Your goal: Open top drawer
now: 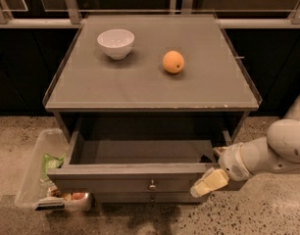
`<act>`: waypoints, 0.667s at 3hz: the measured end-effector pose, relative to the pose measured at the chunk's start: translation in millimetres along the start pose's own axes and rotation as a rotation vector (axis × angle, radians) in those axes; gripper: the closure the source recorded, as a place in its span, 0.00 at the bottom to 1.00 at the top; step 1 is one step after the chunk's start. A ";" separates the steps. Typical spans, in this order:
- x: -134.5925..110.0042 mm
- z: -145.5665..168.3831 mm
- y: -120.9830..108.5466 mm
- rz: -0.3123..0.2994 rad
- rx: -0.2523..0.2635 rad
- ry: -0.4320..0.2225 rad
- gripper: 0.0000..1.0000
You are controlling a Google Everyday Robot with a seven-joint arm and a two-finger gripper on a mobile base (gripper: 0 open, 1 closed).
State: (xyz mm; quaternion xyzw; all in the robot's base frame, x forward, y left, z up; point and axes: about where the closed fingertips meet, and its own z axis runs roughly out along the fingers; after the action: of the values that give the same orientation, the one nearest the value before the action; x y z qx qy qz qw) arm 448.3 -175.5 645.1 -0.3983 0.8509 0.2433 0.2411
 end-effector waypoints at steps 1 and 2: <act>16.3 -14.9 9.7 0.044 0.027 0.008 0.00; 15.0 -16.4 10.1 0.044 0.027 0.008 0.00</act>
Offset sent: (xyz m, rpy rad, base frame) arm -0.1140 -0.0711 0.0249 -0.0843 0.0575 -0.2690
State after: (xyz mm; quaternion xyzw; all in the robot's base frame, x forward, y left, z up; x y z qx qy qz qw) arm 428.1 -188.2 650.8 -0.3771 0.8636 0.2353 0.2379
